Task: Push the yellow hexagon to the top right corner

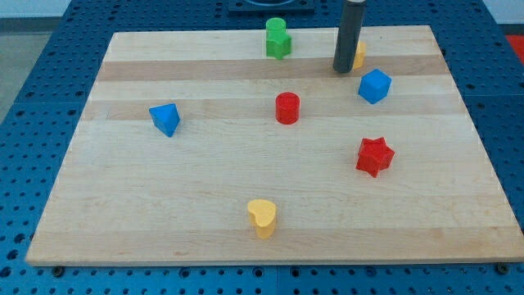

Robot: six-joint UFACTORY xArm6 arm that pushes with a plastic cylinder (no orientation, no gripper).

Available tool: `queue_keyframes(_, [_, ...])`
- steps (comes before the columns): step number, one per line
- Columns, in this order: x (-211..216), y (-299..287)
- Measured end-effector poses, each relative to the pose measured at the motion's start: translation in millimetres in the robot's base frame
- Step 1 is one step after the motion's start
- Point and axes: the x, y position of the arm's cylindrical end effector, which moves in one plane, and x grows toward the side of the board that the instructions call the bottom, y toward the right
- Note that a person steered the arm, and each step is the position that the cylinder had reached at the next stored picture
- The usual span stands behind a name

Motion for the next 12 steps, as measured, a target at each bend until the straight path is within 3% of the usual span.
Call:
queue_keyframes(3, [-46,34])
queue_keyframes(4, [-47,16])
queue_keyframes(9, [-58,66])
queue_keyframes(12, [-62,60])
